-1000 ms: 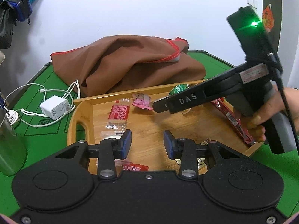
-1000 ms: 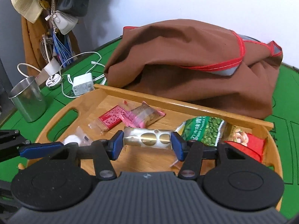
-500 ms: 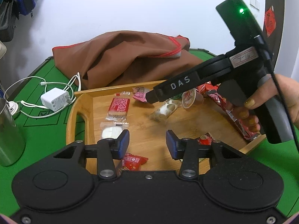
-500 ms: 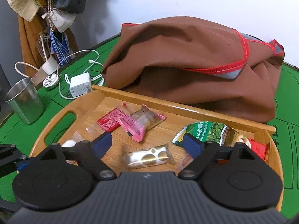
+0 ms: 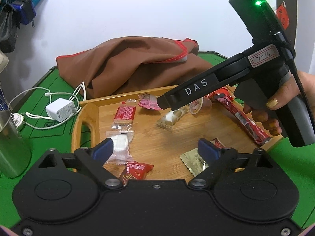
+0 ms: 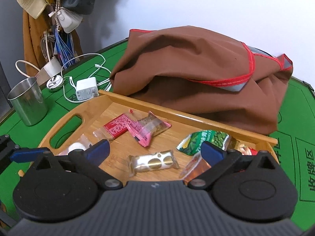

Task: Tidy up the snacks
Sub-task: 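Lift both open tools away from the tray toward the remaining packets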

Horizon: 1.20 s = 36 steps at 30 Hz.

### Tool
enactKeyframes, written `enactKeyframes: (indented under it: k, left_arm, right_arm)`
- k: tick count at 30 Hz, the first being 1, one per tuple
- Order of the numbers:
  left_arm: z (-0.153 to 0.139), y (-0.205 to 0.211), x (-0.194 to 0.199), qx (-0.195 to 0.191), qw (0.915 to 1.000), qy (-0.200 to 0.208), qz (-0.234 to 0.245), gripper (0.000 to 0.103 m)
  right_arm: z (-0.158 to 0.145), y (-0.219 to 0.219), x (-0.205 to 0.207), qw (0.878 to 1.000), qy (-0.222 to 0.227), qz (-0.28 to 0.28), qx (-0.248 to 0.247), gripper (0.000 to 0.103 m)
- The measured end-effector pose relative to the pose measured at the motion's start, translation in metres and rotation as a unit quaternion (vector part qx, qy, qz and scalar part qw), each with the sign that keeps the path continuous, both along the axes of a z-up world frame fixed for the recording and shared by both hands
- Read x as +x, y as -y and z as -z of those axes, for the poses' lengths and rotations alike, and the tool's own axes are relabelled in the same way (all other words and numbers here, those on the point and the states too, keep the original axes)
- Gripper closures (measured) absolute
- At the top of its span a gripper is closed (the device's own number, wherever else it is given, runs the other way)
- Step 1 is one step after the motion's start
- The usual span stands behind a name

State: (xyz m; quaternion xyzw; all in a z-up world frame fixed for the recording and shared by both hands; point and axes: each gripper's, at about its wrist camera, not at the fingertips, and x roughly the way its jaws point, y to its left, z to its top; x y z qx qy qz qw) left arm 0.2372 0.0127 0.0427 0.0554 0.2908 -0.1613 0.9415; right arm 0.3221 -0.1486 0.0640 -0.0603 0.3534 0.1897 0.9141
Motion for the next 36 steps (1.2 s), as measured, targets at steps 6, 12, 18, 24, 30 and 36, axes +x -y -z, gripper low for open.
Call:
enactKeyframes:
  k: [6, 12, 18, 24, 30, 36]
  left_arm:
    - [-0.005, 0.007, -0.011, 0.012, 0.9998, 0.004, 0.013, 0.000]
    - [-0.008, 0.005, -0.023, 0.003, 0.9999, 0.002, 0.012, 0.000]
    - [-0.012, -0.004, -0.037, -0.001, 1.0000, 0.000, -0.001, 0.000]
    - [-0.016, -0.019, -0.061, -0.009, 0.9999, 0.003, -0.014, 0.000]
    - [-0.020, -0.035, -0.091, -0.027, 0.9993, 0.006, -0.024, 0.000]
    - [-0.021, -0.046, -0.127, -0.036, 0.9991, 0.007, -0.021, 0.000]
  right_arm:
    - [-0.003, 0.015, -0.011, 1.000, 0.002, 0.020, 0.004, 0.000]
    - [-0.007, 0.033, -0.026, 0.999, 0.005, 0.031, 0.020, 0.000]
    - [-0.004, 0.045, -0.050, 0.998, 0.028, 0.046, 0.024, 0.000]
    - [0.000, 0.053, -0.075, 0.999, 0.018, 0.032, 0.018, 0.000]
    - [0.001, 0.064, -0.107, 1.000, 0.000, 0.018, 0.023, 0.000]
    - [0.005, 0.065, -0.150, 1.000, 0.004, -0.005, -0.007, 0.000]
